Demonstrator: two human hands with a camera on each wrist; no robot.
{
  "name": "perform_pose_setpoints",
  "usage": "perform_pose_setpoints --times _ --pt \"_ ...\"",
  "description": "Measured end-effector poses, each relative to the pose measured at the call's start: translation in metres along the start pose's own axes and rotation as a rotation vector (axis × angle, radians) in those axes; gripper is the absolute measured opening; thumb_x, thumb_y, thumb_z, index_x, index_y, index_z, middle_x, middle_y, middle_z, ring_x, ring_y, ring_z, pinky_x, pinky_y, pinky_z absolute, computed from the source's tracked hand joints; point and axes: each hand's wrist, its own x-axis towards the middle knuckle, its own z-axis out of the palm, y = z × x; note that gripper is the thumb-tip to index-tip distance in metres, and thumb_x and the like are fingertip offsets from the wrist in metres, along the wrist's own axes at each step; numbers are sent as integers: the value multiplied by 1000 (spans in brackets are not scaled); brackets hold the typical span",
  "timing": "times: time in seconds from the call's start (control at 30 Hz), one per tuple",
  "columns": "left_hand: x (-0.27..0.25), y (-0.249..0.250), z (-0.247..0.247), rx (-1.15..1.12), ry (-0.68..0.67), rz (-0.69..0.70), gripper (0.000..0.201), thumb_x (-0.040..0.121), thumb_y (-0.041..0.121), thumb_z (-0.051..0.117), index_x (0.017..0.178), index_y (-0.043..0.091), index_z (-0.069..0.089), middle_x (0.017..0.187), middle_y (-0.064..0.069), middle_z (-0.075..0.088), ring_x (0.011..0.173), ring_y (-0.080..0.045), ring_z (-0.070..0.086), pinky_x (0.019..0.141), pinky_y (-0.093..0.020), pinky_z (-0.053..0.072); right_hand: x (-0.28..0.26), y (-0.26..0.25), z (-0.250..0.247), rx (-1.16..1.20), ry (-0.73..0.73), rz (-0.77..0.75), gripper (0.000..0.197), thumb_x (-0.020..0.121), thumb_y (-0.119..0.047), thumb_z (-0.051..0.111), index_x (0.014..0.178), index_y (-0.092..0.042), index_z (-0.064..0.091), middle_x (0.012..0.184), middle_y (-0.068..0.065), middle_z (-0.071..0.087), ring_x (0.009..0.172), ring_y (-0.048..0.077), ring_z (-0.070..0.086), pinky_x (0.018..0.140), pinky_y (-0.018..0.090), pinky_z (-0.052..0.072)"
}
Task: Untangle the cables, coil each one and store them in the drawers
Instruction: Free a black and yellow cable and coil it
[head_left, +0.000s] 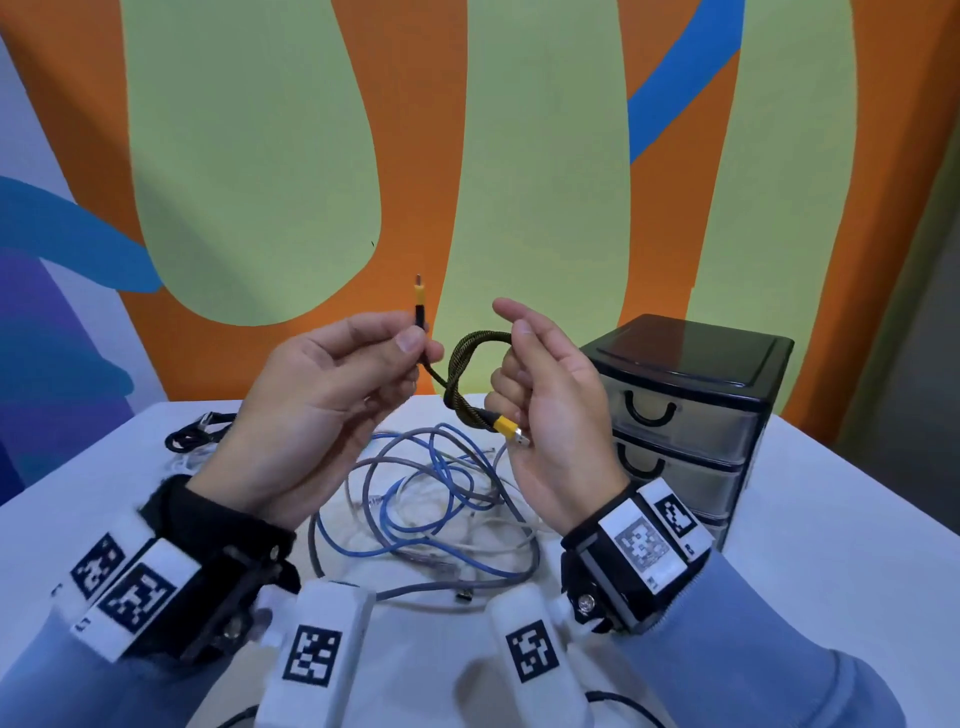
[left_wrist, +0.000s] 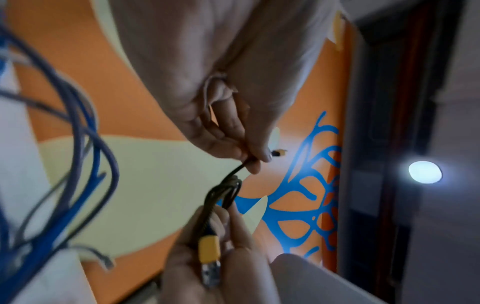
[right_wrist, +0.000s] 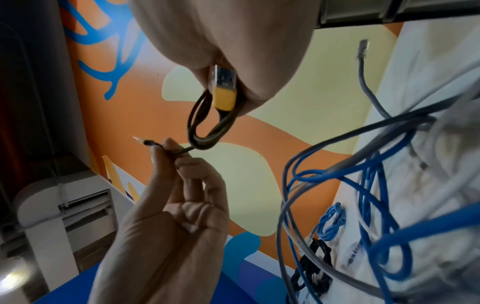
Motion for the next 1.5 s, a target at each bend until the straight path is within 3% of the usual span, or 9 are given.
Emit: perform_pose_setpoints --times 0.13,0.23,0.47,0.57,0.7,1.0,1.23,1.37,1.5 --pt "-3 4 -7 283 -147 132 29 67 34 97 90 20 84 104 -1 76 103 -15 68 103 -30 50 -5 1 0 -120 -57 -6 24 110 -17 51 124 -14 70 65 -4 24 55 10 24 55 23 37" --pt "-4 3 -8 330 -214 66 18 71 16 94 86 17 84 114 -11 79 119 -20 72 106 -33 52 -10 1 2 -184 -138 29 24 109 -18 52 128 -18 68 65 4 26 57 14 25 55 24 46" --pt "-6 1 -1 392 -174 125 20 75 10 82 92 1 77 85 -12 79 78 -20 76 78 -23 59 -9 0 4 -96 -144 141 26 107 -20 58 131 -18 65 72 2 51 57 14 39 56 28 47" --pt "-2 -1 1 342 -37 231 23 76 7 83 96 5 71 80 -7 76 73 -21 73 76 -26 60 -7 2 1 120 -157 250 37 106 -30 58 134 -6 59 80 9 54 70 22 56 83 39 59" --pt "-1 -1 -1 324 102 273 27 83 -3 82 101 10 66 80 -8 73 68 -23 72 74 -31 62 -12 10 3 -17 -249 255 26 103 -20 64 126 -6 63 84 7 60 88 21 61 112 51 49" --pt "1 -10 -2 812 247 223 37 83 19 77 119 28 71 75 10 77 72 -15 79 86 -48 63 -13 11 11 -18 -173 96 26 108 -8 50 125 -4 68 69 0 36 66 13 38 87 28 54" --pt "1 -9 0 264 -43 -30 47 84 4 84 129 15 73 92 -22 66 91 -25 61 95 -40 48 -9 11 2 -63 -44 57 19 95 -16 74 112 -8 74 62 -10 55 50 8 39 59 24 39" --pt "0 -8 2 51 -107 -156 27 95 15 66 118 6 77 100 -13 74 89 -15 68 84 -24 60 -6 5 1 -52 -15 77 12 93 -14 76 101 -6 73 63 -6 57 49 8 32 52 20 34" --pt "4 -14 2 50 65 -71 18 100 11 65 112 2 75 91 -6 78 81 -10 71 76 -19 60 -6 8 4 -3 26 129 13 98 -7 68 88 -9 61 55 -8 38 51 9 29 49 21 31"
